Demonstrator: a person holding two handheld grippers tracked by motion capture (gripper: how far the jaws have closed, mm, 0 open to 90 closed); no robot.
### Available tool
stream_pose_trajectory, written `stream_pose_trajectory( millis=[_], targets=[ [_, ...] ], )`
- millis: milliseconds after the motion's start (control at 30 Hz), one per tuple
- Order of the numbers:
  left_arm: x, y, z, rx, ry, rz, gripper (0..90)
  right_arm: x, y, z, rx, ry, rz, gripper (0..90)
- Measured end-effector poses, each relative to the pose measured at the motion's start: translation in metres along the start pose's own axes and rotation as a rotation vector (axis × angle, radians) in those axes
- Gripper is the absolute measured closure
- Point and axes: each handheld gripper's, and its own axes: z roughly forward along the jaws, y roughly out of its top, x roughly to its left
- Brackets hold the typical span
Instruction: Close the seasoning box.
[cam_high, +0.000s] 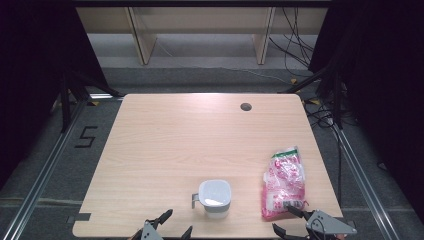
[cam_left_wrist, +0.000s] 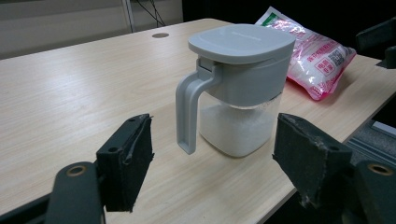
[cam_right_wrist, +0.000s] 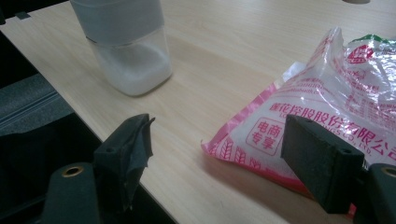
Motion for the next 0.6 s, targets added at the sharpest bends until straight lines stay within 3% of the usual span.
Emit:
stream_pose_trajectory(
  millis=[33,67,100,133,167,200,233,267,367,500,533,600],
  targets=[
    [-0.0021,-0.0013,0.0001,-0.003,0.003,-0.034,27.0,-0.0036,-0.0010,0.0012,-0.011,-0.011,-0.044,25.0],
    [-0.0004,-0.0015,0.0007,-0.008,-0.004,-0.008,27.0,-0.0026,-0.0014,0.0003,-0.006,0.009,-0.030,25.0],
    [-0.0012,-0.0020,0.0002,-0.006,-0.001,-0.017,26.9,-0.0012,-0.0030,-0.0001,0.002,-0.011,-0.022,25.0],
    [-0.0016,-0.0024,-0.0001,-0.006,-0.002,-0.017,26.9,-0.0024,-0.0036,0.0009,-0.002,0.005,-0.043,25.0],
    [-0.0017,-0.0026,-0.0006,-0.002,0.000,-0.016,26.9,0.0010,-0.0045,-0.0004,0.005,-0.001,-0.009,25.0],
    [-0.0021,-0.0022,-0.0022,0.009,0.005,-0.016,27.0,0.0014,-0.0048,-0.0014,0.015,0.005,-0.009,25.0],
    [-0.0023,-0.0029,-0.0014,-0.004,0.007,-0.019,26.9,-0.0007,-0.0054,-0.0004,0.007,0.014,-0.042,25.0],
    [-0.0020,-0.0033,-0.0011,-0.011,0.003,-0.017,26.9,0.0014,-0.0060,-0.0017,0.016,0.004,-0.024,25.0],
    [-0.0017,-0.0036,-0.0030,0.010,0.007,-0.009,26.8,-0.0002,-0.0067,-0.0013,0.007,0.005,-0.050,25.0],
    [-0.0050,-0.0053,-0.0011,-0.005,0.010,-0.061,26.7,0.0015,-0.0072,-0.0026,0.026,0.008,-0.032,25.0],
    [-0.0023,-0.0043,-0.0010,-0.007,0.001,-0.021,26.7,0.0015,-0.0076,-0.0018,0.018,0.009,-0.033,25.0],
    [-0.0022,-0.0042,-0.0016,0.004,0.007,-0.020,26.7,0.0013,-0.0076,-0.0015,0.017,0.012,-0.035,25.0]
  ],
)
